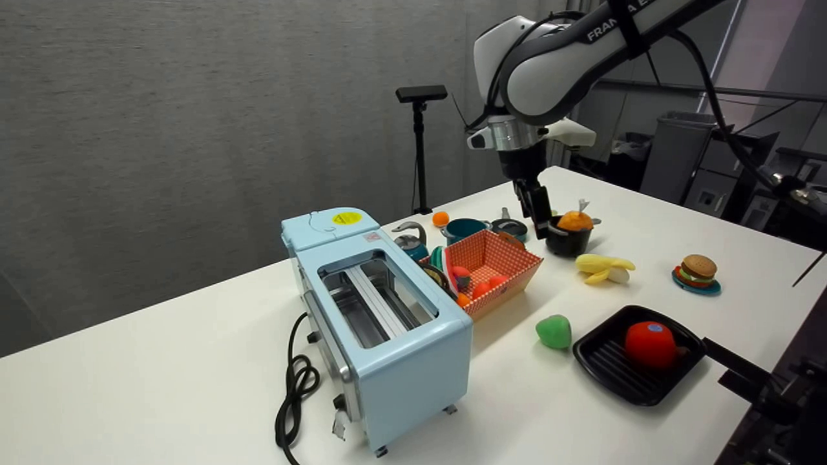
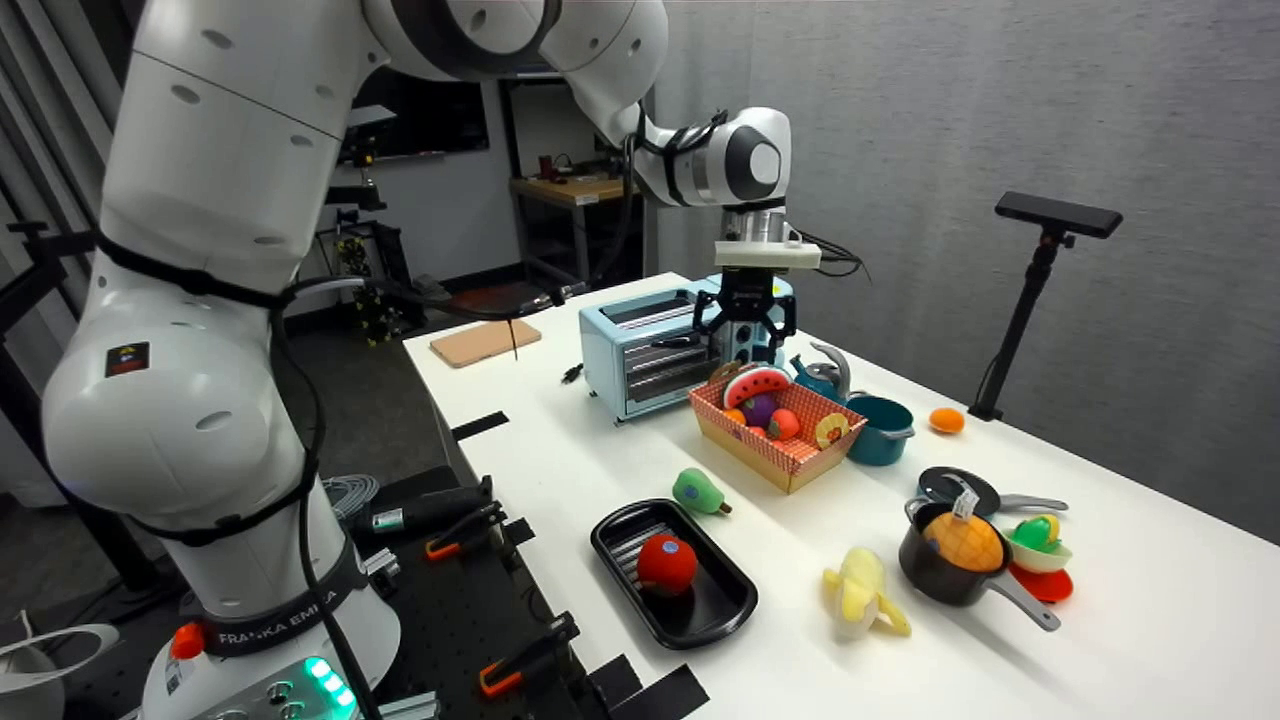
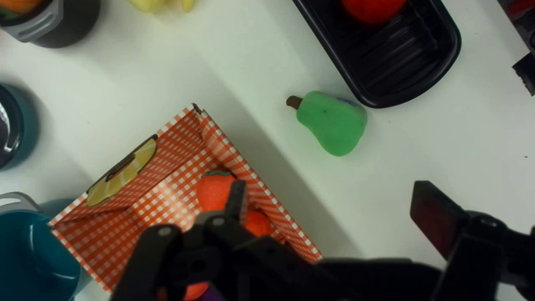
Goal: Get the toy squishy watermelon and put it in the green pot
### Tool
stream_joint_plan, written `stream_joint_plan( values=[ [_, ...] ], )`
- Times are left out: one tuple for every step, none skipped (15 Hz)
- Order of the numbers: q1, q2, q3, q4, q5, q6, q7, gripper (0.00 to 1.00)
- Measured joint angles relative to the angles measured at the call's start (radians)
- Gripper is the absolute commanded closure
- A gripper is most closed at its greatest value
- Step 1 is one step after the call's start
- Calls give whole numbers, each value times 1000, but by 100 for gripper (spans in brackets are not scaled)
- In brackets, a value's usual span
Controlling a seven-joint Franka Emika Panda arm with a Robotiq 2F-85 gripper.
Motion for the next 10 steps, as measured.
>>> stream_joint_plan(
  values=[
    [2,18,0,29,-7,0,0,0],
    [4,38,0,62,-14,-2,0,0],
    [8,58,0,94,-20,-5,0,0],
    [13,80,0,128,-27,-9,0,0],
    [20,103,-1,163,-34,-14,-1,0],
    [27,127,-1,199,-42,-21,-1,0],
    [36,151,-1,234,-50,-30,-1,0],
    [45,176,-2,269,-57,-41,-2,0],
    [56,202,-4,305,-65,-52,-2,0],
    [67,228,-5,342,-71,-64,-3,0]
  ],
)
